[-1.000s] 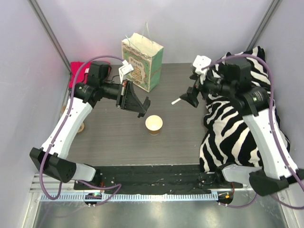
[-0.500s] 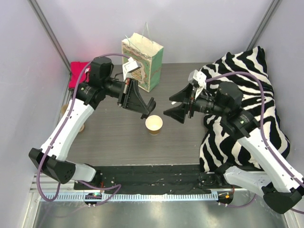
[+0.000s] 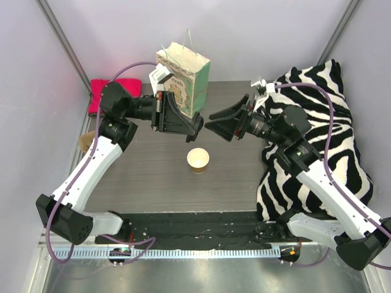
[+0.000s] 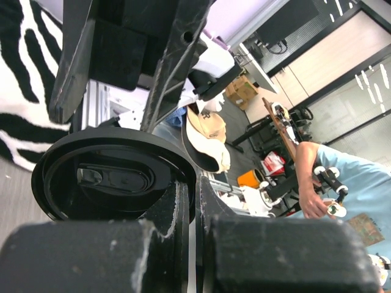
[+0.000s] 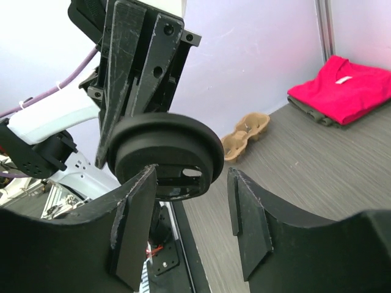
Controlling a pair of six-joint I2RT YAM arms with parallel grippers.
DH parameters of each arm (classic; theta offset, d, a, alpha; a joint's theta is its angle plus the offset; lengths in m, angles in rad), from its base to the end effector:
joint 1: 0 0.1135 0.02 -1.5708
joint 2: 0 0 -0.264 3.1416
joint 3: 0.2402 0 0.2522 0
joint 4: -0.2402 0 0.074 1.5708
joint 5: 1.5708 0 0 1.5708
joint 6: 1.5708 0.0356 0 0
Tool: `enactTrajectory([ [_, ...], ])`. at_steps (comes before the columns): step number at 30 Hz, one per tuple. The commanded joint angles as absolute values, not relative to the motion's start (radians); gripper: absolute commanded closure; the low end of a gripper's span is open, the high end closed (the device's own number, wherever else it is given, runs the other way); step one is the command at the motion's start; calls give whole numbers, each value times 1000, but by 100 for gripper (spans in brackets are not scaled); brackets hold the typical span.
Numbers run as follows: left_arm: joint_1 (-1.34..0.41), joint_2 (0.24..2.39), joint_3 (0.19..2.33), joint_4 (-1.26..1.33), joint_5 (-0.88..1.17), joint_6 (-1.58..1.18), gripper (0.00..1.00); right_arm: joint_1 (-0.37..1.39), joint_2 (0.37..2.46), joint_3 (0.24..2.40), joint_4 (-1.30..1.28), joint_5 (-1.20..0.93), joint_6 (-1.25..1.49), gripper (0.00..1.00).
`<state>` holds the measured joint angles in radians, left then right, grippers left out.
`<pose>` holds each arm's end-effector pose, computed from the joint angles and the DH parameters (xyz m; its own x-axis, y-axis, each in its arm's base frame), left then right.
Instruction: Pack the takeout coffee
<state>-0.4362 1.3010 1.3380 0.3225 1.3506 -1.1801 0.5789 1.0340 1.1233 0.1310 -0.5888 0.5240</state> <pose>0.2289 -0.1450 0.4657 -0.7294 0.1172 -0.6739 0.6453 -0.2090 -0.7348 0.1773 0.1395 0.4446 -0.2963 0.3035 -0.9056 -0.8782 0.2862 0.3832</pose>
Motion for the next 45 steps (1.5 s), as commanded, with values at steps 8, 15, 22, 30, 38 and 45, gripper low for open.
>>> enactTrajectory([
  [8, -436, 1321, 1393, 514, 1319, -1305, 100, 581, 1029, 1083, 273, -618, 545, 50],
  [15, -436, 1321, 1390, 531, 1319, -1312, 100, 581, 1048, 1092, 330, -643, 575, 52],
  [22, -436, 1321, 1391, 555, 1316, -1331, 100, 581, 1066, 1080, 371, -649, 588, 53],
  [30, -439, 1319, 1393, 568, 1316, -1342, 100, 580, 1092, 1074, 425, -673, 624, 59],
  [38, -442, 1321, 1391, 592, 1315, -1359, 100, 578, 1111, 1078, 446, -657, 637, 75],
  [45, -445, 1316, 1373, 606, 1315, -1362, 100, 580, 1108, 1077, 448, -640, 652, 75],
])
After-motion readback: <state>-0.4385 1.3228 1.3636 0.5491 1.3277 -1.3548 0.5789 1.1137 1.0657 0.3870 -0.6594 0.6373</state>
